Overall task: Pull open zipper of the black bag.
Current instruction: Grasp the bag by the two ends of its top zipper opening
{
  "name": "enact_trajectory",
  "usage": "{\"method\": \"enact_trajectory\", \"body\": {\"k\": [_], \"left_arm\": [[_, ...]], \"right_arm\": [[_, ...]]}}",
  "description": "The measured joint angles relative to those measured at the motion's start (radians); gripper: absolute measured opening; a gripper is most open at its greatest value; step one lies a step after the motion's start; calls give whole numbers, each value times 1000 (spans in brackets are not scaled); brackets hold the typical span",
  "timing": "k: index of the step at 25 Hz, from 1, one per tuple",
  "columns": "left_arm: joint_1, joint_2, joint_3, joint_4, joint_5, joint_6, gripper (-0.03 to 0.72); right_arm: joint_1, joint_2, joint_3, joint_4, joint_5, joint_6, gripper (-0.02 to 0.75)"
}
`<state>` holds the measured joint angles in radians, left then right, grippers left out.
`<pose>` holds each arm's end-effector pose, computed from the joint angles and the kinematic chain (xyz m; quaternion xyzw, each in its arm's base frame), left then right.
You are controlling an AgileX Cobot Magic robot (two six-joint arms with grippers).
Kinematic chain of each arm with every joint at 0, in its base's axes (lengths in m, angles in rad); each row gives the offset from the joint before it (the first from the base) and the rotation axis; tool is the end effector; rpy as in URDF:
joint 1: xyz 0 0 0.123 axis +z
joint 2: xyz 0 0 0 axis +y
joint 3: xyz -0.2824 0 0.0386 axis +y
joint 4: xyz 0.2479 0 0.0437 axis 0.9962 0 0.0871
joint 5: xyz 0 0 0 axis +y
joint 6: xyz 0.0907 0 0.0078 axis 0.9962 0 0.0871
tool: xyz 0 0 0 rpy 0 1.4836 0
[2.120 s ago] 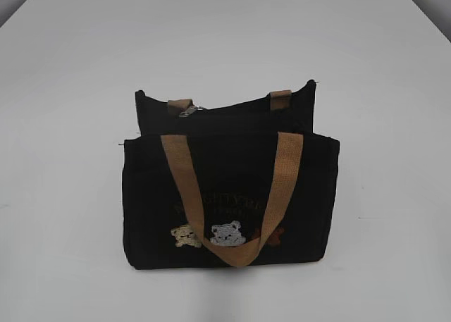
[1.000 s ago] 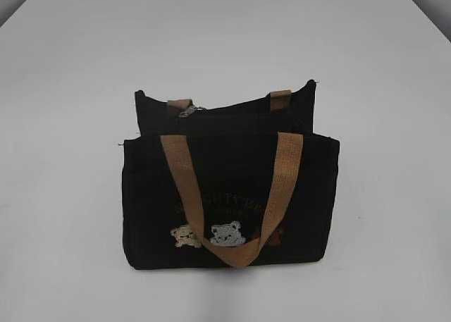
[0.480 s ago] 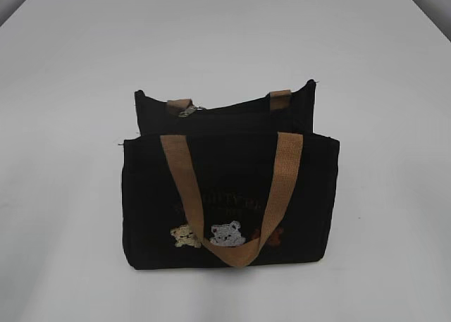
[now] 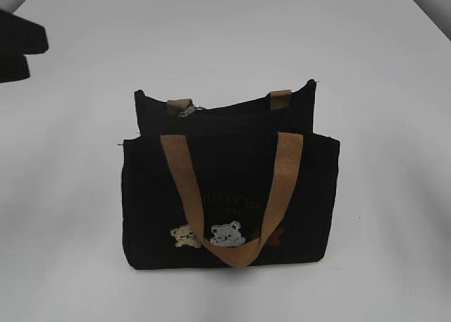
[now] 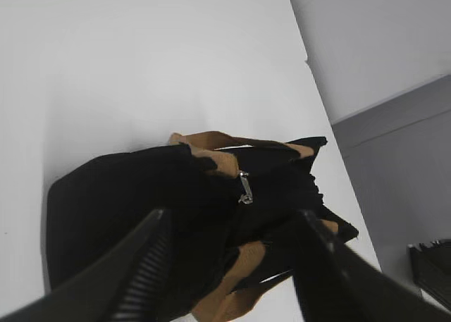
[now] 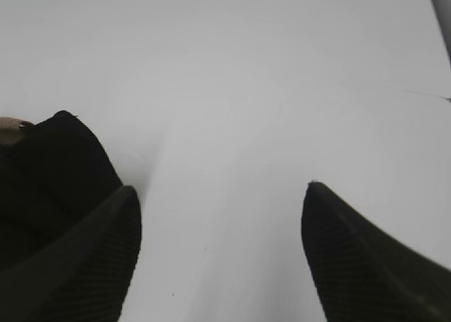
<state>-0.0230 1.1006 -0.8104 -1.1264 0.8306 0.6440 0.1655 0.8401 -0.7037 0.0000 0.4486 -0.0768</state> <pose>0.2093 -0.0656 0.3225 0.0377 0.8497 -0.3843 0.3590 0.1694 0.0283 0.3251 -0.1039 0.8532 0.0227 0.5106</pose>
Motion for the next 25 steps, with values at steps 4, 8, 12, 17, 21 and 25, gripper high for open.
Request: {"method": "enact_trajectory", "body": {"k": [4,8,12,17,21,25], "left_arm": [[-1,199,-126,-22,133,7,454],[-47,354,-261,60,213,-44,456],[-156,477,-375,249,239,-209,456],[-231,584,-453,341,229,-331,445],[-262,627,-469,347,185,-344,367],[-268,652,-475,330,140,-344,235]], "right_arm": [[78,136,-104,0,87,0,550],[143,234,-176,0,154,-9,550],[188,281,-198,8,158,-15,550],[207,289,-198,11,162,-16,550],[207,290,-198,13,162,-17,550],[207,290,-198,13,162,-17,550]]}}
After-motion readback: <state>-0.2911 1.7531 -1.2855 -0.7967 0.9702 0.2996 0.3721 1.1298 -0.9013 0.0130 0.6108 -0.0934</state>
